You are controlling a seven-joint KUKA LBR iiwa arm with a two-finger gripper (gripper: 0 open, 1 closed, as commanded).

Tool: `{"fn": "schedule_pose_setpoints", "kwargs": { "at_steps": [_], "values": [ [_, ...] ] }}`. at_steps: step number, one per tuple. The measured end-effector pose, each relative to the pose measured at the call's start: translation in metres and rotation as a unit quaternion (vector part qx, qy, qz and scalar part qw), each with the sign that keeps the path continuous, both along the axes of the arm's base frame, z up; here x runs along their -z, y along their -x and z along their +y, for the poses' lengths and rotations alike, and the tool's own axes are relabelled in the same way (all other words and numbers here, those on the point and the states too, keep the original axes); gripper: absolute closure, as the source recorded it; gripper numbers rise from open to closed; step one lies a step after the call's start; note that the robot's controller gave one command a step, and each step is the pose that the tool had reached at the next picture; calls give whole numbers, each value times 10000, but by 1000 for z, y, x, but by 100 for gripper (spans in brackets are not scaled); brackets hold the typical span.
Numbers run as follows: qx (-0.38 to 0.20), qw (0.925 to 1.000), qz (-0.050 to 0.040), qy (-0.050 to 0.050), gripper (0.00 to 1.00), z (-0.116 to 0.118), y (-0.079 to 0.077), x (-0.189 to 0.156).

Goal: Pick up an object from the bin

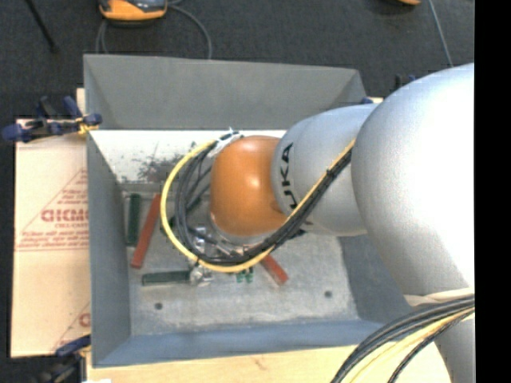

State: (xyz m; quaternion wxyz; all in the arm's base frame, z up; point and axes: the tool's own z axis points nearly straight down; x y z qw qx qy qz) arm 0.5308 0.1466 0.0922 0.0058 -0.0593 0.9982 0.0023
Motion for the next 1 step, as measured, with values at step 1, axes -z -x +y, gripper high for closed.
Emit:
{"fn": "schedule_pose_setpoints", "kwargs": {
  "at_steps": [1],
  "values": [
    [7, 10000, 1, -1, 100, 0, 0, 0]
  ]
}}
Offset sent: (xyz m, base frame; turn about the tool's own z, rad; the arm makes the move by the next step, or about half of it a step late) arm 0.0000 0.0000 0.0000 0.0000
